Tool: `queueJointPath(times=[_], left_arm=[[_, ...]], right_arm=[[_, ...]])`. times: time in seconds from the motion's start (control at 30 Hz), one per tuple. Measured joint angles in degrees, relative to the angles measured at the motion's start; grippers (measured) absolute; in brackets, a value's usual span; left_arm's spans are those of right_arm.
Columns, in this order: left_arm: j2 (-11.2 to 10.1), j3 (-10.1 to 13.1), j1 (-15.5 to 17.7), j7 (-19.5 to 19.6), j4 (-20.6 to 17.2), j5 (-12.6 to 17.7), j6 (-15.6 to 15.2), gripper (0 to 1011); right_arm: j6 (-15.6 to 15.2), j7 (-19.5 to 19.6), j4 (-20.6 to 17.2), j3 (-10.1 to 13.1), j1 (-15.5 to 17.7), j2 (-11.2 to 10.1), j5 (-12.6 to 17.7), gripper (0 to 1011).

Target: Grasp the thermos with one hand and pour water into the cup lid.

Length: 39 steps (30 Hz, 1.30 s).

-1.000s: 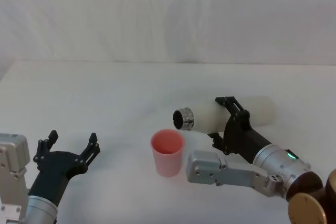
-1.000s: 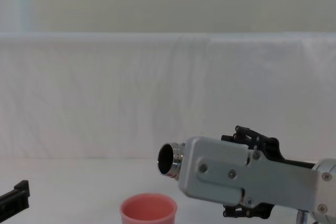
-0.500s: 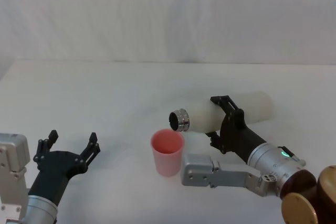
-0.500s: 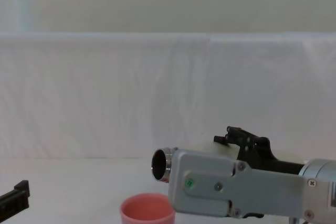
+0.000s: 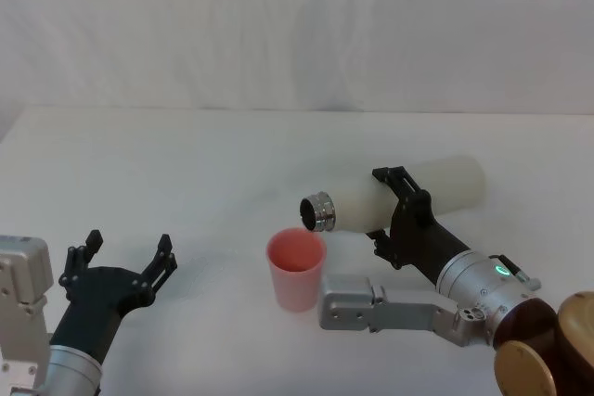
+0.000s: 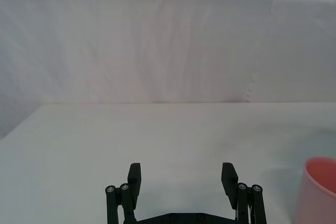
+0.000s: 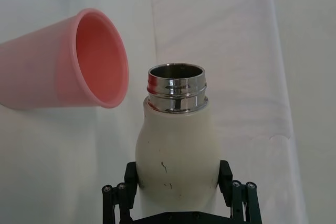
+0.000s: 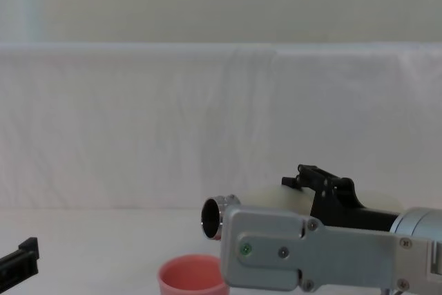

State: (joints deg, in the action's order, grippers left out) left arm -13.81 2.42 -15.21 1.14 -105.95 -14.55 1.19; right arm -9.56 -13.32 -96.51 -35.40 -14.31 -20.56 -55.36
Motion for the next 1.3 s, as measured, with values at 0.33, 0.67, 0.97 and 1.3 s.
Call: queueJointPath(times=[0.33, 0.67, 0.97, 1.3], left_arm=[[0.0, 0.0, 0.0, 0.0, 0.0, 0.0, 0.0, 1001], [0.0, 0.0, 0.0, 0.0, 0.0, 0.0, 0.0, 1001], [0.0, 0.0, 0.0, 0.0, 0.0, 0.0, 0.0, 1001], [0.0, 0.0, 0.0, 0.0, 0.0, 0.0, 0.0, 1001]], right_arm=[[-0.2, -0.3, -0.1, 0.0, -0.3, -0.1, -0.5, 947], [-0.4, -0.5, 0.1, -0.3, -0.8, -0.1, -1.2, 947], [-0.6, -0.6, 0.4, -0.8, -1.1, -0.1, -2.0, 947], [-0.6, -0.6, 0.9, -1.4, -1.5, -0.3, -3.1, 947]])
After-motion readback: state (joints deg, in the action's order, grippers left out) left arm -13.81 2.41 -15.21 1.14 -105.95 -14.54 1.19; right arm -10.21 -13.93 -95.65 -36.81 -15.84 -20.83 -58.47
